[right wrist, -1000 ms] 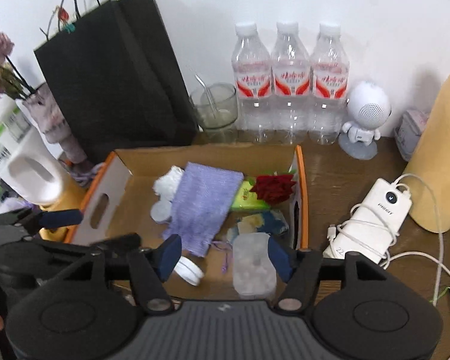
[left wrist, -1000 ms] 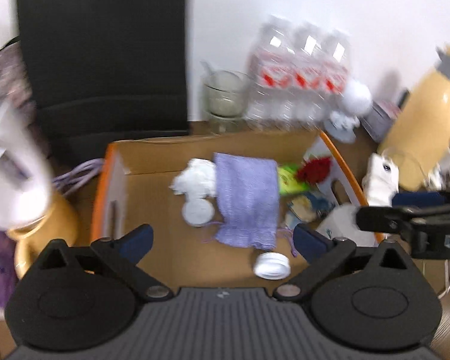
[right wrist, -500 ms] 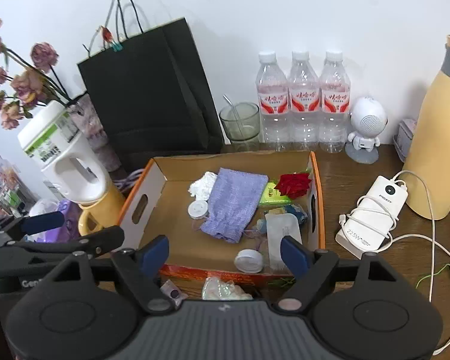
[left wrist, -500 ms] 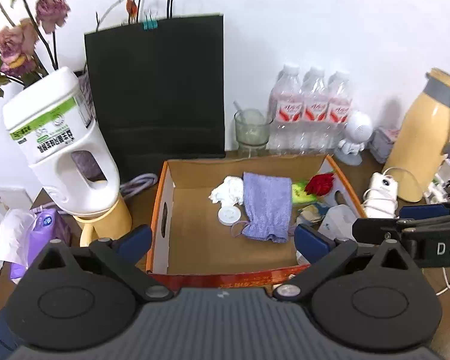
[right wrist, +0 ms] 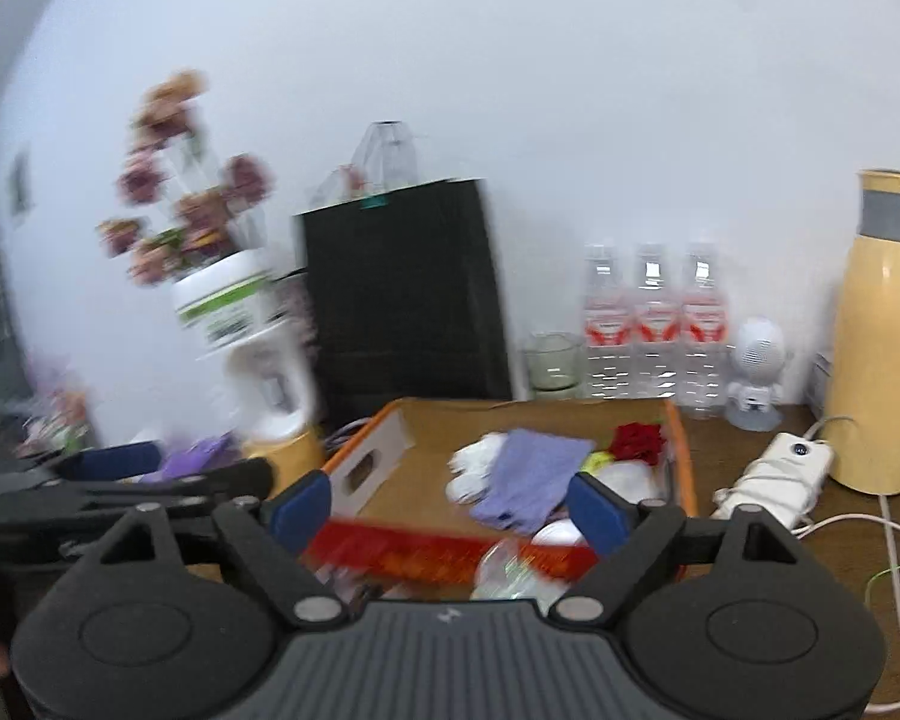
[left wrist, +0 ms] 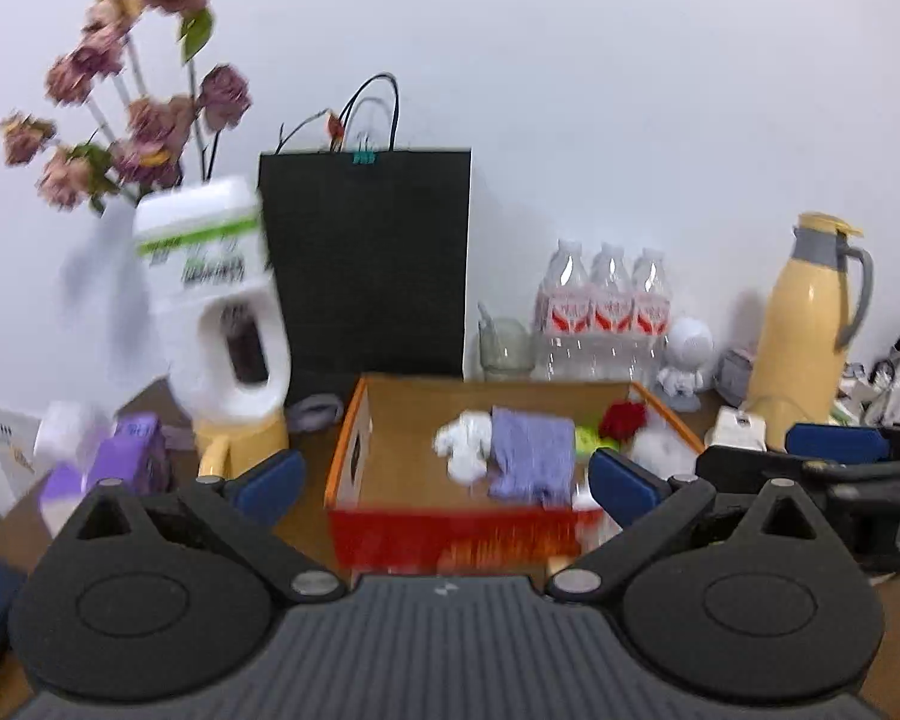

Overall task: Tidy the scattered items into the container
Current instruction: 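Move both grippers back over the desk toward the wrappers, then grasp a clear plastic wrapper with the left gripper while the right gripper grasps another wrapper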

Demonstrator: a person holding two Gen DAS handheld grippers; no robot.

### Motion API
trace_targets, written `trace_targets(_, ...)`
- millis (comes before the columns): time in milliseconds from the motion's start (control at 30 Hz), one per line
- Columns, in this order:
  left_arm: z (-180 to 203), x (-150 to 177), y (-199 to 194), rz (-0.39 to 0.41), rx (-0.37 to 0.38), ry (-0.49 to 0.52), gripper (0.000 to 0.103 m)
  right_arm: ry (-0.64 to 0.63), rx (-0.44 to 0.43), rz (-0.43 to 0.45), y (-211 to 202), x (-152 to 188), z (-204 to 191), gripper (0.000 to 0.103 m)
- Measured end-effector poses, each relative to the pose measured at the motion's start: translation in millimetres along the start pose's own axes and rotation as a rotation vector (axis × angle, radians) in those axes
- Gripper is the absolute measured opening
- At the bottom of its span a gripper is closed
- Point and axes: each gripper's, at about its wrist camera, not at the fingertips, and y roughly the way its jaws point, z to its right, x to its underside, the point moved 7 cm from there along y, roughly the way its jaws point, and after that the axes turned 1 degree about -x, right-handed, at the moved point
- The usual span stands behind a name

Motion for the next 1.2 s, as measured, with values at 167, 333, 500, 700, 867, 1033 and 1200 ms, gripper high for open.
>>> trace_targets(167, -11.5, 65.2, -13.8, -0.075, 0.014, -0.061, 0.103, -0.083, 0.025, -0.009, -16.7, 56.2, -26.3, 0.087)
trace_targets(333, -25.9, 99.7, -16.6, -0.135, 0.025, -0.037, 0.103, -0.095, -0.004, -0.061, -22.3, 90.9, -40.6, 0.087)
trace_targets(500, -57.4, 104.6, 9.2, -0.181, -0.042, -0.062, 0.103, -0.165, -0.042, -0.127, 6.2, 106.0, -54.0, 0.083)
trace_targets(700, -94.0, 98.2, 53.6, -0.215, -0.051, -0.076, 0.101, -0.156, -0.076, -0.216, 72.2, 109.3, -50.8, 0.066)
trace_targets(867, -86.4, 95.3, 91.3, -0.241, 0.020, -0.029, 0.079, -0.114, -0.092, -0.247, 118.8, 101.2, -42.4, 0.060)
trace_targets(1033, -78.1, 93.9, 116.0, -0.268, 0.076, 0.037, 0.058, -0.149, -0.102, -0.256, 146.9, 94.6, -45.7, 0.057)
trace_targets(1200, -77.3, 94.9, 135.9, -0.330, 0.141, -0.020, 0.054, -0.168, -0.127, -0.255, 165.6, 82.0, -46.8, 0.045)
